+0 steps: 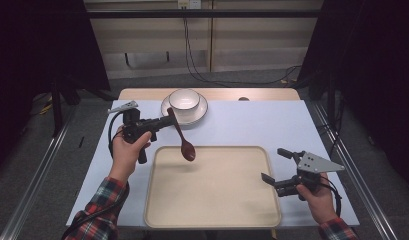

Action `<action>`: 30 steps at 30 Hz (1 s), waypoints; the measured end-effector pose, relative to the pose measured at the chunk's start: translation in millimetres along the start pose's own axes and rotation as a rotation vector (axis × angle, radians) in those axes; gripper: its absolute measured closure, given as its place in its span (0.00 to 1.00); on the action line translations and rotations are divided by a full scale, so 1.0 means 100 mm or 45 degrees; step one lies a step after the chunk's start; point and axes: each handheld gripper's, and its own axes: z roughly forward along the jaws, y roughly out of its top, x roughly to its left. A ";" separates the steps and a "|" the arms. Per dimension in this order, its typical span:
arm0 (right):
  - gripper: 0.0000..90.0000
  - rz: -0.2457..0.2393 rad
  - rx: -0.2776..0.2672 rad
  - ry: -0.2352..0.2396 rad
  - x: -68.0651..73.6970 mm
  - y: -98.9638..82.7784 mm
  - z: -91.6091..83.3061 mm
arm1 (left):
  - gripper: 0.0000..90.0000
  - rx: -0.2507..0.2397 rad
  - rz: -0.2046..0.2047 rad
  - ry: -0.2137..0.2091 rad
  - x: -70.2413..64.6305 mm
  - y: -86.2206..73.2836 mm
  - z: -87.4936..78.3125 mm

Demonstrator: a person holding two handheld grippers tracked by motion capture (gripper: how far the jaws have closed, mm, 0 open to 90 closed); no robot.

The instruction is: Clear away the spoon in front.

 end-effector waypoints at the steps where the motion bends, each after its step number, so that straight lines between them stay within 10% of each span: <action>1: 0.02 0.000 0.002 0.005 0.00 0.00 0.00 | 0.94 0.003 0.000 -0.005 -0.01 -0.01 0.00; 30: 0.02 0.000 -0.001 -0.010 0.01 0.00 0.00 | 0.94 0.081 0.031 -0.080 -0.27 -0.36 -0.01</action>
